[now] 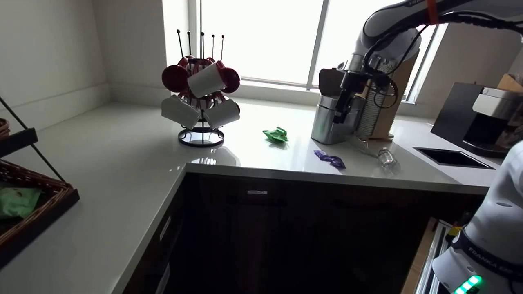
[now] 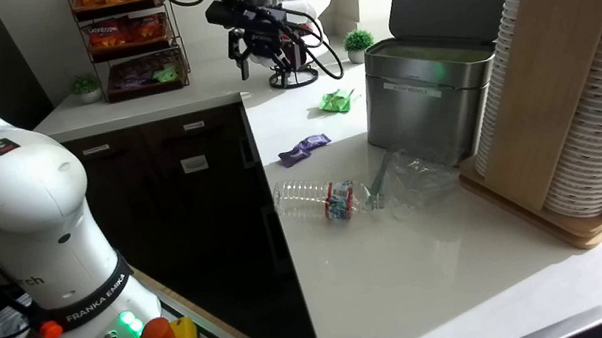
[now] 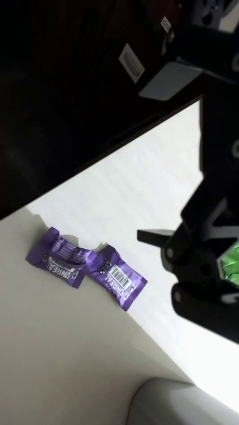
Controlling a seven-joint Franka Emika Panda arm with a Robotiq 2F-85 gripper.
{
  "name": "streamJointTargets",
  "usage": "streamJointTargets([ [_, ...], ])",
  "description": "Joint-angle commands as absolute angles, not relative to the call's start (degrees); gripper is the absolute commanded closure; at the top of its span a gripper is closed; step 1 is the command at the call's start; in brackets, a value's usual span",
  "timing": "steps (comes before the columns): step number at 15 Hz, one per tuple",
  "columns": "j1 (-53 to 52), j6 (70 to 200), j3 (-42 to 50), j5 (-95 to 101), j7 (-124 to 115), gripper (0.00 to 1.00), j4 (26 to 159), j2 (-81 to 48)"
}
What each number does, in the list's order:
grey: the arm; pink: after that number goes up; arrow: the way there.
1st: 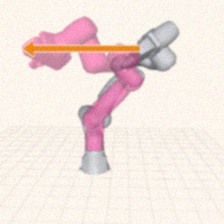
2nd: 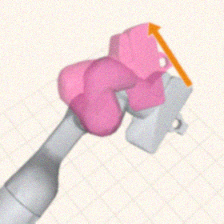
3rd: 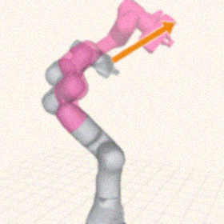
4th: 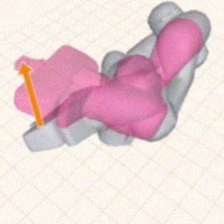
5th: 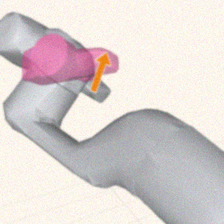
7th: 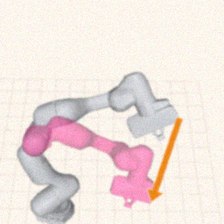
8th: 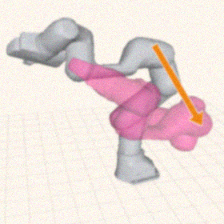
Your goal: Put the bottle upright
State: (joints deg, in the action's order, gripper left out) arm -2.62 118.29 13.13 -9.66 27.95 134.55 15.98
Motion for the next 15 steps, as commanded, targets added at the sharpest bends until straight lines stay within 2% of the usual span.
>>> streamJointTargets([
  [1, 1.9, 114.8, 11.8, -7.0, 22.2, 0.0, 137.0, 20.4],
  [11, 21.5, 109.6, 18.0, 7.2, 7.5, 0.0, 146.8, 34.9],
  [15, 22.5, 110.0, 20.2, 6.1, 9.1, 0.0, 145.7, 33.9],
])
